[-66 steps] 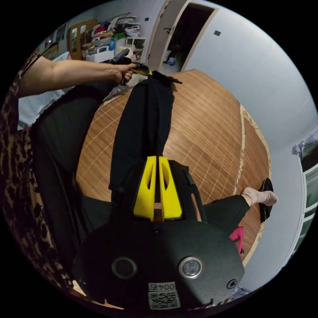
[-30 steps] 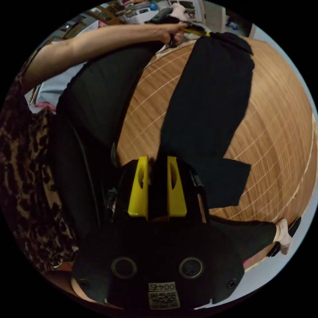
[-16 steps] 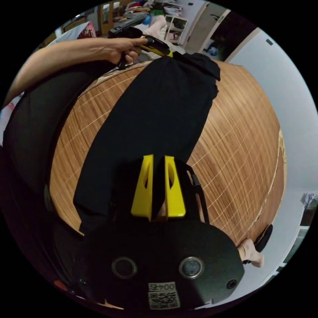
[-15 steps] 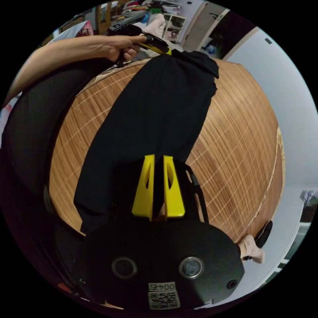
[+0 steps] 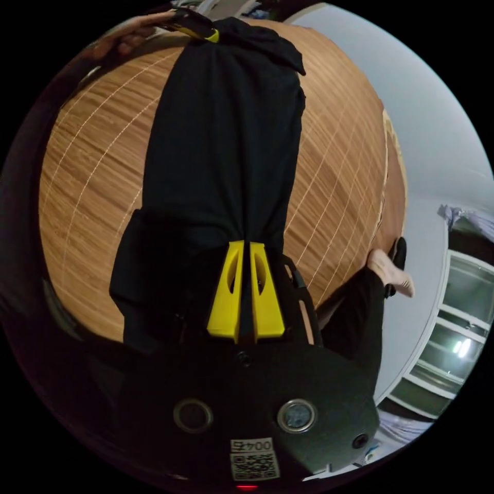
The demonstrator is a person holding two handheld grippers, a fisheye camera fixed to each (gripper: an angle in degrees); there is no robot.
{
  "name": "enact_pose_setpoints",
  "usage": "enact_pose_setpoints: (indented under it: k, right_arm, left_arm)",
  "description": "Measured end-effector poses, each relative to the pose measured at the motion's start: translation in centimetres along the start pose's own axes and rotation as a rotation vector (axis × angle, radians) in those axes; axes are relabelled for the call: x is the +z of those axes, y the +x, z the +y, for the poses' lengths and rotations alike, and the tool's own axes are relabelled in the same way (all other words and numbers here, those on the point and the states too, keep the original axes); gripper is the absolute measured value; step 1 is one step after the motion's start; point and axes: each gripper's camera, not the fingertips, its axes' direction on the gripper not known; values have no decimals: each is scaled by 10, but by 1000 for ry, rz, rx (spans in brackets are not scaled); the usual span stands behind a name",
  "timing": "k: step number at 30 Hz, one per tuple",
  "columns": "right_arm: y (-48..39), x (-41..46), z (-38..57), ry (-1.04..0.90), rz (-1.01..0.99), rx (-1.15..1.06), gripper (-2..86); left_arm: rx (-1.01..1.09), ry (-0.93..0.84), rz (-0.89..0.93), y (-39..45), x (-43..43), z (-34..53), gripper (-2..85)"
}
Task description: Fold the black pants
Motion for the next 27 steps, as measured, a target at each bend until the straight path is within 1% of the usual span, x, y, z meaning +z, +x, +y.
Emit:
enact_pose_setpoints:
  k: [1,4,5,6,7,9,10,12,13,15,17,19,21,27]
  right_arm:
    - [7,3,1,-7,-24,14,36]
    - [49,11,4,2,-188,114,36]
    - [70,10,7,54,-273,172,37]
    - [92,3,13,170,-363,231,40]
    - [104,0,16,230,-409,255,42]
    - [148,-6,17,411,-570,328,58]
    - [158,-6,15,443,-603,341,63]
    - [198,1,-6,536,-739,385,98]
    - [208,4,-13,547,-784,399,109]
    - [246,27,-48,550,-979,475,118]
    - [267,48,-75,519,-1051,525,124]
    - [282,70,-101,465,-1070,573,128]
    - [298,101,-126,401,-1133,631,132]
    - [321,142,-148,357,-1169,704,129]
  left_arm:
    - [1,-2,3,2,2,1,13]
    - [34,5,-13,12,7,4,13]
    - [46,-2,-15,14,9,4,13]
    - [59,-12,-14,16,10,2,13]
    - [70,-18,-16,16,11,1,13]
    - [126,-48,-29,21,14,-4,14]
    - [138,-56,-32,22,14,-5,14]
    - [174,-79,-35,23,17,-10,15]
    - [181,-80,-34,23,17,-10,15]
    - [169,-65,-4,18,18,-10,16]
    - [122,-53,46,9,19,-10,16]
    - [88,-53,88,0,19,-11,16]
    - [67,-55,118,-7,20,-14,16]
    - [37,-57,174,-25,19,-19,15]
